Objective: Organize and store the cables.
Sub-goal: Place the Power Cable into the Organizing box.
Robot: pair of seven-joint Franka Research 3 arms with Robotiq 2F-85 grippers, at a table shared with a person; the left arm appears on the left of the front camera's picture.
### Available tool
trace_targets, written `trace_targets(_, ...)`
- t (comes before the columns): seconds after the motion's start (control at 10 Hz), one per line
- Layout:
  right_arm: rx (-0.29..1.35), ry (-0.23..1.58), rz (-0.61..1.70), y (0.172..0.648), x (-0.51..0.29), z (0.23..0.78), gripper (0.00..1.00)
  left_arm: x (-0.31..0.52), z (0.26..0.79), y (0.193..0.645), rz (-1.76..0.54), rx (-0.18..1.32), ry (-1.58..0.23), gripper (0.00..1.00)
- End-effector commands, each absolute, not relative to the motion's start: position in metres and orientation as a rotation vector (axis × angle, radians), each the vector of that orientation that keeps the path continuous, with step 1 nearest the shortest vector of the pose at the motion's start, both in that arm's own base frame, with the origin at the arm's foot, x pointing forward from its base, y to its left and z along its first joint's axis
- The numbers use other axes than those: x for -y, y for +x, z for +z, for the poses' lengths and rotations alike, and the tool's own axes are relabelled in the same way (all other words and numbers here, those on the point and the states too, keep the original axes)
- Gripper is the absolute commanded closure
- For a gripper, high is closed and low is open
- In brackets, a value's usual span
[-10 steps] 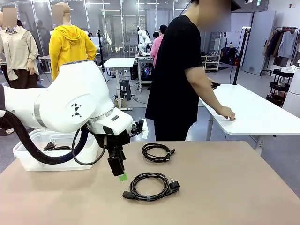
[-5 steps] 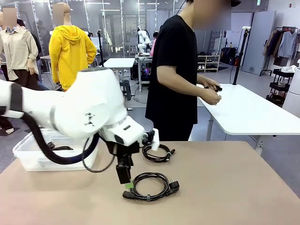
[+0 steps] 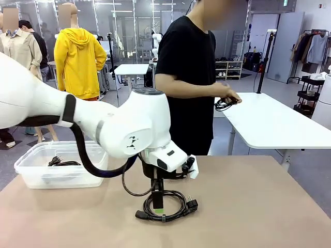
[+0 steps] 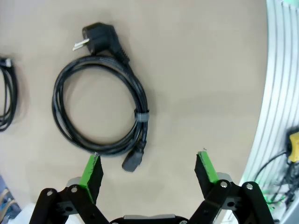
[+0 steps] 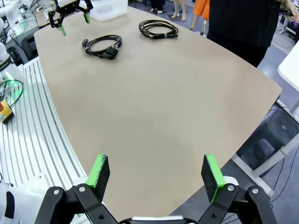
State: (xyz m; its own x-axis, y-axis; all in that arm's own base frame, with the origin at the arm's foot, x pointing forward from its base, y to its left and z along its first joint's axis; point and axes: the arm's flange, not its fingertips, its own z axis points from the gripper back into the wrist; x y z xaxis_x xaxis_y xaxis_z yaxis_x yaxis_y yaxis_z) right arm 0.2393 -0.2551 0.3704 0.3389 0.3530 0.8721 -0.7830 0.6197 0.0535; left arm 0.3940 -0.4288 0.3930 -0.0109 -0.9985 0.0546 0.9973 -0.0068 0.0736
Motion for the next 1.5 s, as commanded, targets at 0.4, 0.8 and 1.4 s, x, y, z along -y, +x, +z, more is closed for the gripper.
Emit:
trace_targets(0.4, 0.971, 0.515, 0.804, 0.237, 0.256, 0.372, 0.0, 0.455, 0.33, 0.41, -1.54, 0.034, 0.035, 0.0)
trace_targets(0.8, 0.971, 0.515, 0.804, 0.237, 0.256, 0.372, 0.0, 0.452, 0.315, 0.419, -1.554, 0.028, 0.025, 0.0)
trace_targets(1.4, 0.971, 0.515, 0.804, 0.237, 0.256, 0.372, 0.0, 0.452, 0.31, 0.426, -1.58, 0.013, 0.019, 1.0)
